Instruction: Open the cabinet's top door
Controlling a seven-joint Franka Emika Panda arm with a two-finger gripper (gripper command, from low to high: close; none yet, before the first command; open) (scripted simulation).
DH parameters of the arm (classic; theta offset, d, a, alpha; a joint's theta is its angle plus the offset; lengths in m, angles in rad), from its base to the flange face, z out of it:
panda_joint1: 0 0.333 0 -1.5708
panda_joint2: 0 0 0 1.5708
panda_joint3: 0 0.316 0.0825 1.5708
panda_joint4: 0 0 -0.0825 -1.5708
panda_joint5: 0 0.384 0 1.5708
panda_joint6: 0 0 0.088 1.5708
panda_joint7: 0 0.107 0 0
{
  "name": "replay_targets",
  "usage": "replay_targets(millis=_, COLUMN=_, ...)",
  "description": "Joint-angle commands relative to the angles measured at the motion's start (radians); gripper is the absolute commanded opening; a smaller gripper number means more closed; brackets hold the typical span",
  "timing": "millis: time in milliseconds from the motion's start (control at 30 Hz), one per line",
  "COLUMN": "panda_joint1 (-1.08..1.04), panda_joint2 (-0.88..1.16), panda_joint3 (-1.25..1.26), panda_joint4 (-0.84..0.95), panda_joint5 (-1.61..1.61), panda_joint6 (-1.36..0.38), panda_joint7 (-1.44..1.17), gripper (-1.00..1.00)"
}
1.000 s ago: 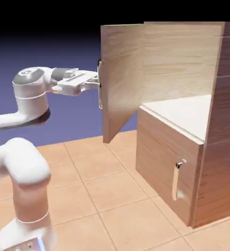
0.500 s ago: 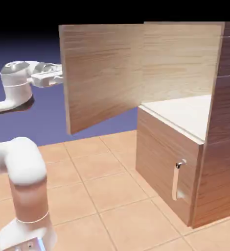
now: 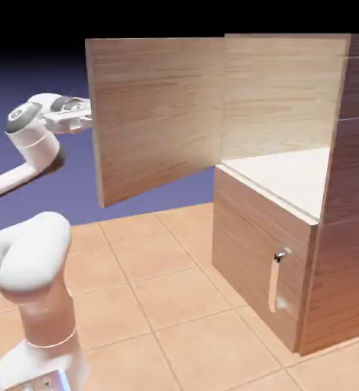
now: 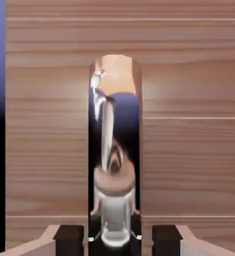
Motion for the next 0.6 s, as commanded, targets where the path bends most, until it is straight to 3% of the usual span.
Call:
replay_targets(millis=0, panda_joint1=-0.023, panda_joint2=0.004, panda_joint3=0.009, panda_joint4=0.037, panda_joint5=0.005, panda_joint6=-0.035, panda_joint7=-0.001, gripper=-1.0)
replay_targets(millis=533, panda_joint1=-0.402, panda_joint2=0.069, panda_joint3=0.078, panda_joint4=0.602, panda_joint5=0.016, panda_joint6=-0.516, panda_joint7=-0.051, gripper=-1.0)
replay_targets(millis=567, panda_joint1=-0.402, panda_joint2=0.069, panda_joint3=0.078, panda_joint4=0.602, panda_joint5=0.016, panda_joint6=-0.516, panda_joint7=-0.051, gripper=1.0)
